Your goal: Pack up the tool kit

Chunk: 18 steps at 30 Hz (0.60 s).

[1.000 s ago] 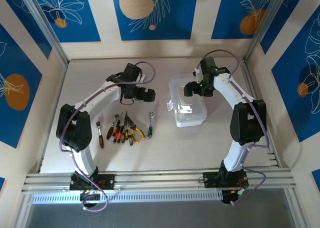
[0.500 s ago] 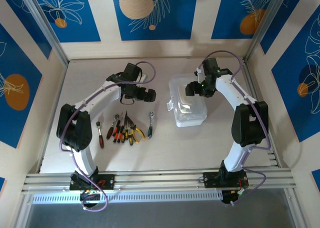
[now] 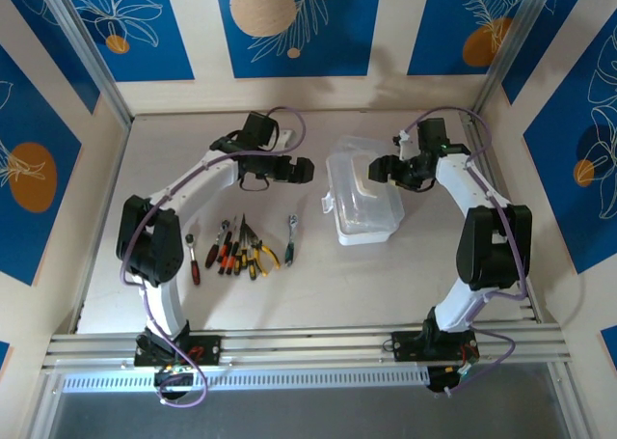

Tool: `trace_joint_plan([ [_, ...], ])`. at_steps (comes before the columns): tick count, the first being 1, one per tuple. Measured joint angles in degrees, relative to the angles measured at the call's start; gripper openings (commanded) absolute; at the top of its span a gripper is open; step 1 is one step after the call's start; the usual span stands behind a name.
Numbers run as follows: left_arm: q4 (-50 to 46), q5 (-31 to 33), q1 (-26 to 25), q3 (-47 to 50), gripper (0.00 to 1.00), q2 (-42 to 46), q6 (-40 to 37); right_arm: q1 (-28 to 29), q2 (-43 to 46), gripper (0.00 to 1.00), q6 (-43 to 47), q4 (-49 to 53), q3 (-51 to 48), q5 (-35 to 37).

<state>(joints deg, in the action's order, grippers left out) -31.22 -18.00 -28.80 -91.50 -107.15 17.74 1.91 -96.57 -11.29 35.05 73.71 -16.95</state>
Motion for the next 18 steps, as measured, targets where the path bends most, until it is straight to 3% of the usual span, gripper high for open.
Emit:
trace_joint_plan([
  [18,11.13,-6.19,-4.28,-5.57,1.0,-7.85,5.64,-2.82,0.52,0.33,-2.32,-3.37,-3.1,-8.85],
])
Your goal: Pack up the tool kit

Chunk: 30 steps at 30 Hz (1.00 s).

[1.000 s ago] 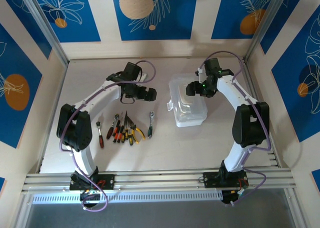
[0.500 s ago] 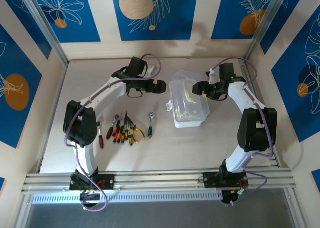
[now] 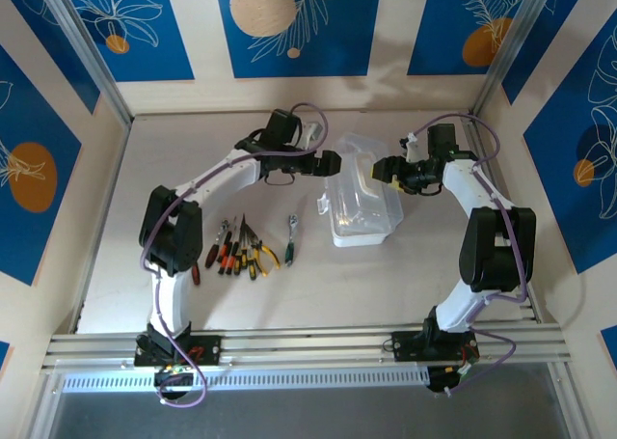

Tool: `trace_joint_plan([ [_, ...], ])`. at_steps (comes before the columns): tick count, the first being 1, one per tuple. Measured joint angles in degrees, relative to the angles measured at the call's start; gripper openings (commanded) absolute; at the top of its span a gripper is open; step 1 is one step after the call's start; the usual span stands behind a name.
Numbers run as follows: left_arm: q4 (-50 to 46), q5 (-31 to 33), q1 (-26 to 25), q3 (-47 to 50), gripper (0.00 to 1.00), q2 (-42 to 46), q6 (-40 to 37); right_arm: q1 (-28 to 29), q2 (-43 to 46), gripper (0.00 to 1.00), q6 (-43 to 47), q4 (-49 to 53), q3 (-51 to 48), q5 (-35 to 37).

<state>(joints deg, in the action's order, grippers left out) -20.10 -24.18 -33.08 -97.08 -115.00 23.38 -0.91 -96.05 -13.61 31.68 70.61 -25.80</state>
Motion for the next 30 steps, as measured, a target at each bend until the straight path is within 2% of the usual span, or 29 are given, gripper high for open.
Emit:
trace_joint_plan([
  [13,15.13,-5.88,-2.8,3.28,1.0,-0.7,4.87,-0.52,0.0,0.33,-0.35,-0.7,-0.24,-2.16],
  [16,16.61,-6.27,-2.8,3.28,1.0,-0.85,5.53,-0.72,0.0,0.42,-0.5,-0.87,-0.24,-2.75],
  [20,18.05,-6.71,-2.8,3.28,1.0,-1.49,6.67,-0.87,0.0,0.6,-0.68,-0.83,-0.24,-2.67],
  [26,19.93,-7.43,-2.86,3.28,1.0,-2.75,7.87,-0.94,0.0,0.64,-1.11,-0.61,-0.24,-2.29],
  [30,21.31,-7.98,-3.34,3.23,1.0,-3.65,8.7,-0.92,0.0,0.73,-1.14,-0.57,-0.24,-2.32],
])
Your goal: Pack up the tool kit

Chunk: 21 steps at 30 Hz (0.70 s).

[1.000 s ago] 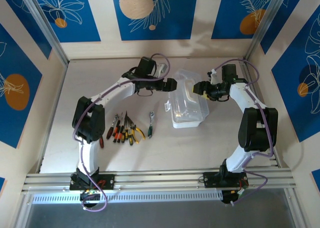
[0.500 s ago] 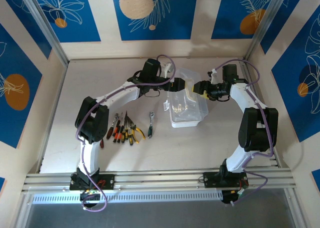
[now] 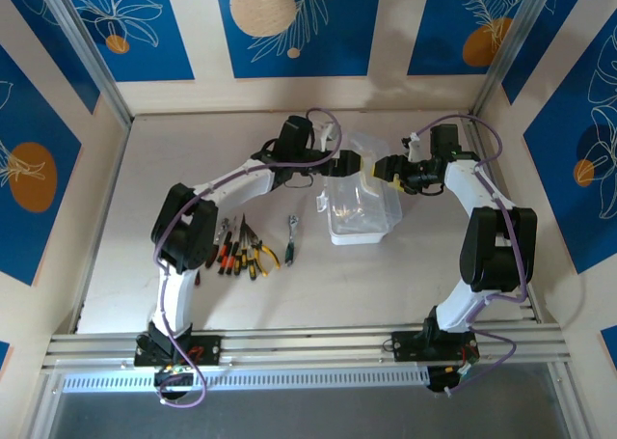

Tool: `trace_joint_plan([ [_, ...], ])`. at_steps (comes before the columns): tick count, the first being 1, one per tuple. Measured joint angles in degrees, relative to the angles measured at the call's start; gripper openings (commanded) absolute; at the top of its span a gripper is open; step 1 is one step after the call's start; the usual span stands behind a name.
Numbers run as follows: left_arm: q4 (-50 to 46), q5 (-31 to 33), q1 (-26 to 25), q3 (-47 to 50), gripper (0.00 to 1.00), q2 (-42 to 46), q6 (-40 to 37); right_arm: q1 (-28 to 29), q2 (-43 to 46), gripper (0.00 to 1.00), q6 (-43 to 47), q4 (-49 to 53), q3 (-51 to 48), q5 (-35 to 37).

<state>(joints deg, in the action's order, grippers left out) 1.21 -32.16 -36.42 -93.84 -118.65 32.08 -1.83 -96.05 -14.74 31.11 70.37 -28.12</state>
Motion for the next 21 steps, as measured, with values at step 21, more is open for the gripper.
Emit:
trace_joint_plan([
  [21,0.94,-1.9,-0.74,-2.58,1.0,-0.15,2.64,4.33,14.01,0.99,6.14,9.62,7.17,19.15],
])
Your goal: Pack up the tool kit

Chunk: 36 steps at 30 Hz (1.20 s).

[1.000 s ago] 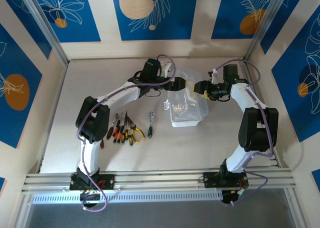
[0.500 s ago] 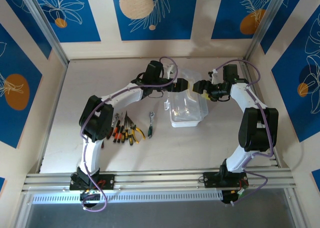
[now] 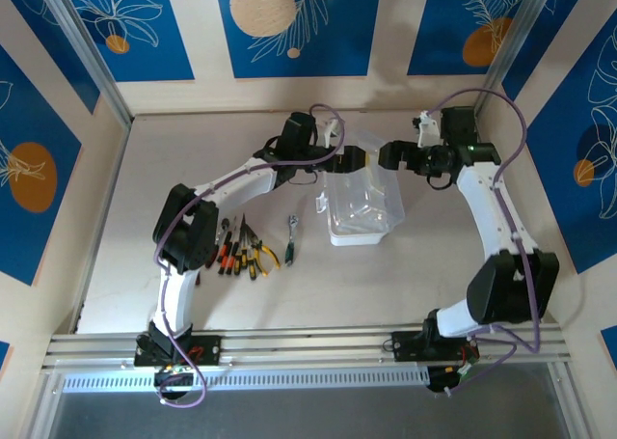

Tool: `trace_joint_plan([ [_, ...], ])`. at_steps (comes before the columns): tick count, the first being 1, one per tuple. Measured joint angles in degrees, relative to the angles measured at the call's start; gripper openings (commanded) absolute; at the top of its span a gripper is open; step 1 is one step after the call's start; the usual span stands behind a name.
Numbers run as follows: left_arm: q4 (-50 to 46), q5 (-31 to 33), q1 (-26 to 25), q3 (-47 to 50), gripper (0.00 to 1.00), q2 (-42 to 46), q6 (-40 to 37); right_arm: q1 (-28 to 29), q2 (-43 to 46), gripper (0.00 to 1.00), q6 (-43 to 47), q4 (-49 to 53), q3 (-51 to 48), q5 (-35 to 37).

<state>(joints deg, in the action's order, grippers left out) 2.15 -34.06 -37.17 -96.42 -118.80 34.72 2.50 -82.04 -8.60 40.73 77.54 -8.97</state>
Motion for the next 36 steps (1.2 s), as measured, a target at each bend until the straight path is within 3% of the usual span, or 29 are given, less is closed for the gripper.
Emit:
trace_joint_plan([
  [6,-0.02,-0.48,-0.24,-1.66,1.0,0.0,0.79,13.42,12.09,0.99,3.74,-0.81,-9.75,13.03],
  [12,-0.04,-0.63,-0.35,-2.12,1.0,0.0,0.87,22.88,21.79,0.99,5.07,-0.96,-20.55,28.09],
  [17,-0.04,-0.68,-0.39,-2.43,1.0,-0.11,1.03,29.05,27.12,0.99,5.62,-3.54,-24.57,36.2],
  [27,-0.94,-0.66,-0.68,-3.5,1.0,-0.31,1.01,34.29,23.5,0.99,7.08,-8.72,-25.27,41.7],
  [36,-2.67,-0.66,-1.18,-5.46,1.0,-0.44,0.79,34.99,19.37,0.98,7.04,-11.39,-25.62,45.0],
])
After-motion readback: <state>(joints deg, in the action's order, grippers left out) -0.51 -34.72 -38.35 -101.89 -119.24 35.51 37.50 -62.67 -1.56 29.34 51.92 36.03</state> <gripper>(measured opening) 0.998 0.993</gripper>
